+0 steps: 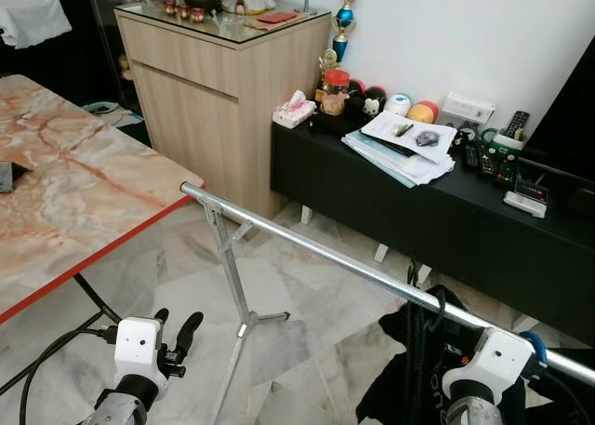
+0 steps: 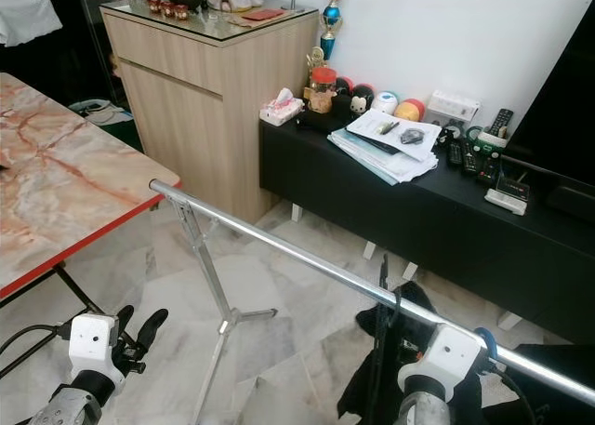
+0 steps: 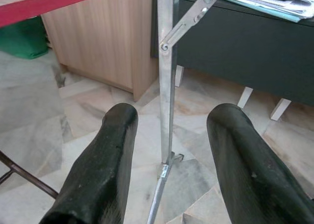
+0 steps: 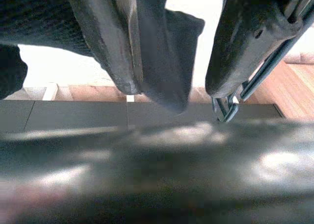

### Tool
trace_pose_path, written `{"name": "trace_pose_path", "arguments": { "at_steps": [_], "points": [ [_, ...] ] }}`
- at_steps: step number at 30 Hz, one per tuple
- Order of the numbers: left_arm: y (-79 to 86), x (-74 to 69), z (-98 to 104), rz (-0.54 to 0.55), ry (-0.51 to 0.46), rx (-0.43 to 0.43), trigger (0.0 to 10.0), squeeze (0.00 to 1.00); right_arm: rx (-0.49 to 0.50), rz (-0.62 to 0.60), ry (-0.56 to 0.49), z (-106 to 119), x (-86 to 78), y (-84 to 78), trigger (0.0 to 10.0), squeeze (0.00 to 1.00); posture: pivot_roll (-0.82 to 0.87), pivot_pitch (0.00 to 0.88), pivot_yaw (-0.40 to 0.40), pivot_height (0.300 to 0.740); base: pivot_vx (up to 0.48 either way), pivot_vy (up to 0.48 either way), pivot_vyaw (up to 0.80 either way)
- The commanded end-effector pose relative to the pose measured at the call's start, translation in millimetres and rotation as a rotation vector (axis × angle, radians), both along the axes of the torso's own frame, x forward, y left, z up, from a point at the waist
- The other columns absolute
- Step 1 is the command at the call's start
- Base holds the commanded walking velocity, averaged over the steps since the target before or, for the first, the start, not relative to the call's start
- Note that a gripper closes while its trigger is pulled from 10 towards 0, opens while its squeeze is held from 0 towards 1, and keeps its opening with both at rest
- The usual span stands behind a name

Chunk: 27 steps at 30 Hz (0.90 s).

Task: Hang hanger

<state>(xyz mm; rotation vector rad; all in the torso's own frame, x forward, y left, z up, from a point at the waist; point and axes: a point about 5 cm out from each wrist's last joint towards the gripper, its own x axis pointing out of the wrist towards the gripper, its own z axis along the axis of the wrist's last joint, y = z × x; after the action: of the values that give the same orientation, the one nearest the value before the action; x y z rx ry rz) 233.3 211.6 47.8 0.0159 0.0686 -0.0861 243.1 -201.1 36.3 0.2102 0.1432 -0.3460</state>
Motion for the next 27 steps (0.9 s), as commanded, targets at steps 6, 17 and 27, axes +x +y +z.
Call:
{"name": "trace_pose_path", "arguments": {
  "at_steps": [6, 17, 27],
  "points": [
    [-3.6, -3.9, -4.5, 0.004, 0.007, -0.01, 10.0, 0.0, 0.004, 0.022, 0.024, -4.8, -2.6, 2.5, 10.0, 0.0, -0.01, 0.066, -0.059, 0.74, 0.0, 0.0, 0.0],
    [-3.4, -3.7, -3.6, 0.009, -0.002, -0.014, 10.0, 0.0, 0.003, 0.057, 0.019, -4.1, -1.3, 7.0, 10.0, 0.0, -0.01, 0.066, -0.06, 0.74, 0.0, 0.0, 0.0],
    [-4.0, -3.7, -3.0, 0.01, -0.009, -0.015, 10.0, 0.0, 0.006, 0.074, 0.014, -3.4, -0.3, 8.7, 10.0, 0.0, -0.01, 0.067, -0.062, 0.74, 0.0, 0.0, 0.0]
  ]
}}
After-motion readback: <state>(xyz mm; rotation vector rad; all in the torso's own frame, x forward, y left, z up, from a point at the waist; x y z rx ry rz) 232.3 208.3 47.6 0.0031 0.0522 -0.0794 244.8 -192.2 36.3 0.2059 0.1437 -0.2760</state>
